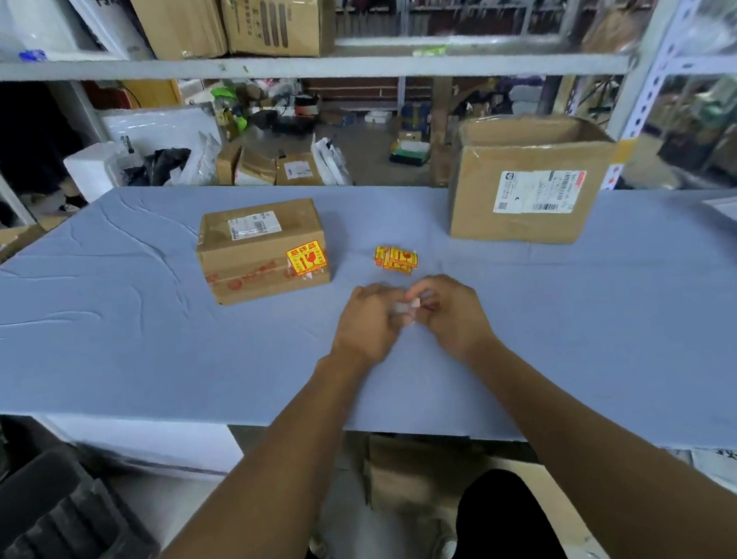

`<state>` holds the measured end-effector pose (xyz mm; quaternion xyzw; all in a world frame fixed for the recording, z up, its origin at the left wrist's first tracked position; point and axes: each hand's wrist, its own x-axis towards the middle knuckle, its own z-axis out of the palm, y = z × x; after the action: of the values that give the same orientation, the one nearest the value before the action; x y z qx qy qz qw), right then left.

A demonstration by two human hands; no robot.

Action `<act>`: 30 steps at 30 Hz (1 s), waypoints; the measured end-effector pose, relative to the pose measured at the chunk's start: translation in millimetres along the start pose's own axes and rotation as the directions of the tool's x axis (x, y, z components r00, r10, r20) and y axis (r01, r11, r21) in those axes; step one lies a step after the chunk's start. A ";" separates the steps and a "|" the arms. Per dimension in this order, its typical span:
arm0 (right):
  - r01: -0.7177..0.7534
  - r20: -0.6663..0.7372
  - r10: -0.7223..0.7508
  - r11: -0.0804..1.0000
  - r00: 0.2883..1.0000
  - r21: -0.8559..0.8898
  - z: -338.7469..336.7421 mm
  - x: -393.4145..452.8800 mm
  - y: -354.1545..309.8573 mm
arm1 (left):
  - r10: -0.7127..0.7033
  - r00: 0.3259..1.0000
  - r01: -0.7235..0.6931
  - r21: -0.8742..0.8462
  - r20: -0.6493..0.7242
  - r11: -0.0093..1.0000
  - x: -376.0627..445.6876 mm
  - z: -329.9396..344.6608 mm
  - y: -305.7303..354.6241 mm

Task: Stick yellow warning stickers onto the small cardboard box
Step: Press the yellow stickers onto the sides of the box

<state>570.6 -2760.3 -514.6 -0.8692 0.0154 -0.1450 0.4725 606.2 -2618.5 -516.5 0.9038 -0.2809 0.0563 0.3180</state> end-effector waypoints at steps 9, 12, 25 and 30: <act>-0.048 -0.056 0.048 0.999 0.997 0.007 -0.1 -2.3 -0.7 | -0.214 0.976 0.194 -0.289 -0.041 0.938 -9.2 -2.6 -2.6; -0.061 -0.064 0.063 0.998 0.996 0.025 -0.5 -1.6 1.0 | -0.227 0.973 0.204 -0.335 -0.031 0.920 -10.0 -0.5 -3.9; -0.072 0.018 0.070 0.987 0.997 0.142 -0.5 -2.9 0.8 | -0.138 0.990 0.128 -0.532 0.022 0.837 -9.5 -11.7 -19.3; -0.063 0.028 0.059 0.984 0.998 0.169 0.4 -1.9 1.8 | -0.232 0.971 0.171 -0.525 -0.051 0.834 -7.3 -5.9 -15.1</act>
<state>569.0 -2760.7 -516.8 -0.8265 0.0244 -0.1213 0.5492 608.8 -2601.9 -522.1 0.8050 -0.1705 -0.0042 0.5682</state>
